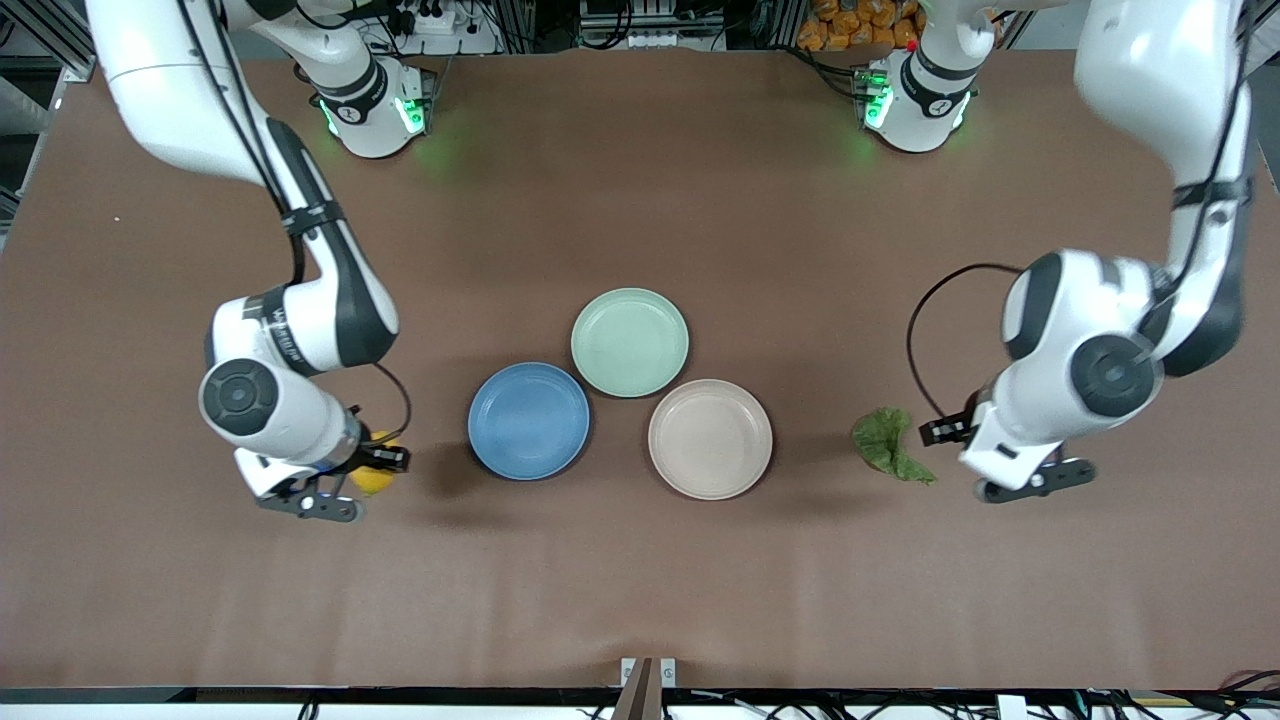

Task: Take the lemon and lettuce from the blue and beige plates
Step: 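Set the lemon down with the right gripper while the left gripper releases the lettuce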

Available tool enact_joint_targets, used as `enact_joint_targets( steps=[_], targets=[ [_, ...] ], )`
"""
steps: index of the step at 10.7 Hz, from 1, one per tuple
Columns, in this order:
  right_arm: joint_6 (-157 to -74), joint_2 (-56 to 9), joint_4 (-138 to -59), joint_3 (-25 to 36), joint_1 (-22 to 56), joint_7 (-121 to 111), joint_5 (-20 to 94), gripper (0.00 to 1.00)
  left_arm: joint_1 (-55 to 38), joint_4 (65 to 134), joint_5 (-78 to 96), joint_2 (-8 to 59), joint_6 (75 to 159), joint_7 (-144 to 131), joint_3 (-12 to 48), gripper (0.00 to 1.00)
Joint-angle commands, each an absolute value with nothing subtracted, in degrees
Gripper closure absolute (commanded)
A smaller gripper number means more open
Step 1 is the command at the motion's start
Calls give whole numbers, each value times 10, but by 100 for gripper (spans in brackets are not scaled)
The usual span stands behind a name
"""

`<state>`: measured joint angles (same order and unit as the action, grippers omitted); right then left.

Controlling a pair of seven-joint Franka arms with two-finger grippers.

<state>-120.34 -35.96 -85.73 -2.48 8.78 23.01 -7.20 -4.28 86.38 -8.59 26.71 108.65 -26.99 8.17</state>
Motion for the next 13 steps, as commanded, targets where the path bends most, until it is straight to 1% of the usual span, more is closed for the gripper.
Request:
enact_joint_targets(
  steps=[1, 3, 4, 7, 8, 9, 10, 11, 13],
  targets=[
    [-1252, -343, -915, -34, 48, 171, -100, 100, -37, 878, -95, 202, 1052, -258, 86, 0],
    [-1374, -343, -998, -35, -16, 70, -100, 100, -38, 877, -95, 151, 1030, -258, 86, 0],
    [-1407, -342, -1021, -35, -31, 40, -100, 100, -38, 877, -95, 126, 1021, -258, 86, 0],
    [-1412, -345, -1027, -35, -49, -2, -99, 100, -37, 876, -93, 69, 993, -238, 84, 0],
    [-1408, -345, -1027, -35, -49, -1, -99, 82, -35, 877, -87, 52, 992, -211, 83, 0],
    [-1405, -344, -1027, -35, -49, -1, -99, 43, -21, 877, -71, 41, 982, -196, 82, 0],
    [-1405, -342, -1028, -35, -53, 0, -98, 14, -12, 877, -52, 30, 969, -194, 82, 0],
    [-1399, -339, -1029, -35, -53, 0, -98, 0, -11, 877, -33, 24, 950, -194, 82, 0],
    [-1382, -319, -1036, -36, -53, 0, -98, 0, -10, 877, -25, 11, 937, -194, 81, 0]
  ],
)
